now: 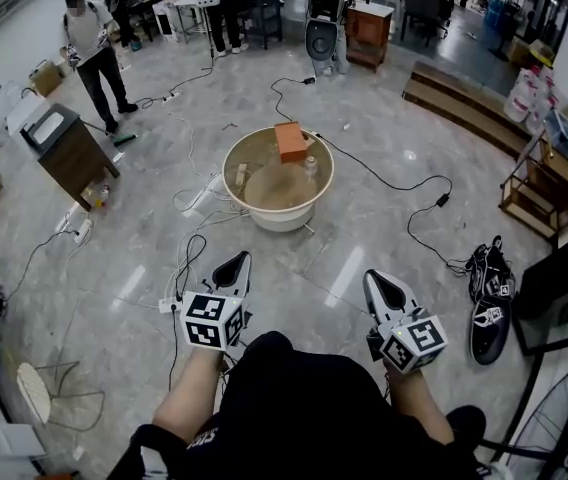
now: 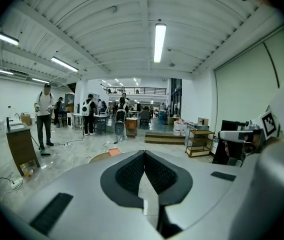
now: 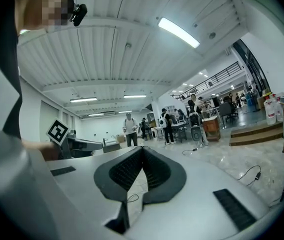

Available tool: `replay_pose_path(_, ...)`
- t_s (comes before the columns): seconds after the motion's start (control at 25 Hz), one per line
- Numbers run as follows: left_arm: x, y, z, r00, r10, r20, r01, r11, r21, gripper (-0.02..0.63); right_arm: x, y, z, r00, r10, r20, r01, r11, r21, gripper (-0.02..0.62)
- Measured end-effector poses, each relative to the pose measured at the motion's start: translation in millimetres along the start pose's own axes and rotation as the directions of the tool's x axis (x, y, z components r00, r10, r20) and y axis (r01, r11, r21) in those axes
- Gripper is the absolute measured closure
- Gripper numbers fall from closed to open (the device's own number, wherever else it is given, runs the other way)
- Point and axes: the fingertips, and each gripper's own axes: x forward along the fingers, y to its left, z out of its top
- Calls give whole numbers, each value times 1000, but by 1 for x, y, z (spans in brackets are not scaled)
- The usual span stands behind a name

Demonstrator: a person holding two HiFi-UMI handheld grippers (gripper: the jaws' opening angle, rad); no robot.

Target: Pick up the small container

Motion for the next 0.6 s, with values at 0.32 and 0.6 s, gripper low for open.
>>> replay_pose_path(0.32, 23, -11, 1, 1000, -15, -18, 15, 1000, -6, 594, -13, -22, 1, 1000, -14, 21, 13, 999, 33, 581)
replay_pose_path(0.6, 69, -16, 21, 998, -64, -6, 64, 998, 30, 594, -7, -61, 5, 995, -104, 1, 104, 993, 60, 581)
